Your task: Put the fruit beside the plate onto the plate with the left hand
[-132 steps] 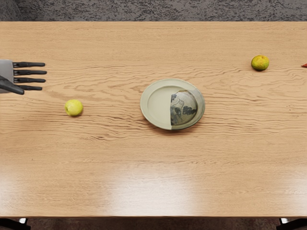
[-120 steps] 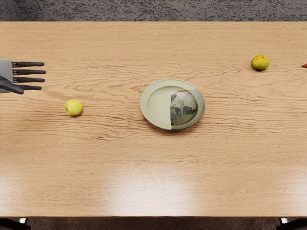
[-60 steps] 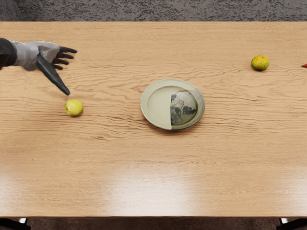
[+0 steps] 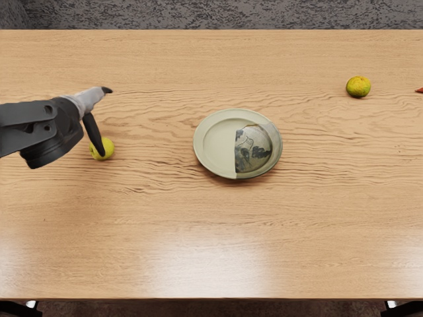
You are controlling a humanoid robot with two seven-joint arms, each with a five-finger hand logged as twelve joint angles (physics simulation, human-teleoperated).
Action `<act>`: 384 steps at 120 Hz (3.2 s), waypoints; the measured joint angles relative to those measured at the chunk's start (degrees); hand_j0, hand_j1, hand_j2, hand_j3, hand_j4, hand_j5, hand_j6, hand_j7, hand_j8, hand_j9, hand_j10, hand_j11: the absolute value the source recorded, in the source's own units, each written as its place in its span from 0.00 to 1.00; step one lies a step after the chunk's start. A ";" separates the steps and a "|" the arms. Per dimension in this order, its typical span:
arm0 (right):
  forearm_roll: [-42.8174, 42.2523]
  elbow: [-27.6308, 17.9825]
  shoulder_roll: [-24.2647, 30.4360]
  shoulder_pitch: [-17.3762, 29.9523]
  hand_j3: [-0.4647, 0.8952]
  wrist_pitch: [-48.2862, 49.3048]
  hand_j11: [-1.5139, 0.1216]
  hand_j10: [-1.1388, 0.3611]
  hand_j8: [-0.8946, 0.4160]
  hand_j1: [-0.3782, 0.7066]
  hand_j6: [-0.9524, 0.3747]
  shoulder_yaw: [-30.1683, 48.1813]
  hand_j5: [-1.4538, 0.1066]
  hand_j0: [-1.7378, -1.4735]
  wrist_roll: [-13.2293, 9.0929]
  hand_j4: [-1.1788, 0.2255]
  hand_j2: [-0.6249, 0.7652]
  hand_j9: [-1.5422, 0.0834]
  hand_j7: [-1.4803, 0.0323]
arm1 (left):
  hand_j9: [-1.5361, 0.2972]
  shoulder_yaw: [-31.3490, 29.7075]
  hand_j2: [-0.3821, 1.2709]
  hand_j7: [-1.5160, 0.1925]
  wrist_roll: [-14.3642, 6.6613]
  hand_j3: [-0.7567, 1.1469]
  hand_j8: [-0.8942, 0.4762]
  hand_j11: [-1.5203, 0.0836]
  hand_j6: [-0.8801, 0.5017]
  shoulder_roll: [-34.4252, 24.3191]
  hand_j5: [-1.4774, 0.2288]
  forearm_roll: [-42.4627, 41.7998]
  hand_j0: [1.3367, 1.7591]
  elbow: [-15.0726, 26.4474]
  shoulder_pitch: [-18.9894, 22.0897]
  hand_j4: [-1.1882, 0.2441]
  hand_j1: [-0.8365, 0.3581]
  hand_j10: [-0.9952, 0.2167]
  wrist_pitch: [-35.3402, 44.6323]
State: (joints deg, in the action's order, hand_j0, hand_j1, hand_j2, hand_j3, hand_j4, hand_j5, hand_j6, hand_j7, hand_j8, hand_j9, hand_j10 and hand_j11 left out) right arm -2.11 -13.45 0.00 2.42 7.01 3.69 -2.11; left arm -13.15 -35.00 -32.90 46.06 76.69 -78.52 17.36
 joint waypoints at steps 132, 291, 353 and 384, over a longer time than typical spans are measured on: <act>0.00 0.08 0.00 -0.02 0.34 -0.05 0.91 0.75 0.67 0.04 0.71 0.00 0.92 0.30 0.00 0.83 0.45 0.94 0.97 | 0.48 -1.31 0.30 0.51 0.00 0.40 0.31 0.54 0.27 2.49 0.49 2.37 0.76 -1.10 6.45 0.48 0.50 0.41 4.27; 0.00 0.18 0.00 -0.03 0.34 -0.14 0.91 0.75 0.67 0.04 0.71 0.00 0.92 0.30 0.00 0.83 0.45 0.94 0.97 | 0.32 22.96 0.42 0.33 -0.07 0.40 0.33 0.36 0.31 19.25 0.30 -13.69 0.75 -2.09 2.84 0.34 0.48 0.32 -1.75; 0.00 0.18 0.00 -0.03 0.34 -0.16 0.91 0.75 0.67 0.04 0.71 0.00 0.92 0.30 0.00 0.83 0.45 0.94 0.97 | 0.65 21.72 0.30 0.69 0.00 0.40 0.51 0.74 0.49 25.08 0.67 -13.09 0.76 -12.03 1.36 0.65 0.78 0.62 -7.27; 0.00 0.18 0.00 -0.03 0.34 -0.16 0.91 0.75 0.67 0.04 0.71 0.00 0.92 0.30 0.00 0.83 0.45 0.94 0.97 | 0.74 33.86 0.26 0.79 0.00 0.40 0.57 0.84 0.55 10.60 0.77 -26.39 0.76 -12.01 5.78 0.74 0.87 0.72 -36.63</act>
State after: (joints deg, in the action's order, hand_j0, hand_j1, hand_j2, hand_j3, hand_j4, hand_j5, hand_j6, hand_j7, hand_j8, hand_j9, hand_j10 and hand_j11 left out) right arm -2.11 -13.27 0.00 2.38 6.86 3.69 -2.11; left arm 20.70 -35.00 -22.30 19.68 64.69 -72.74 -19.27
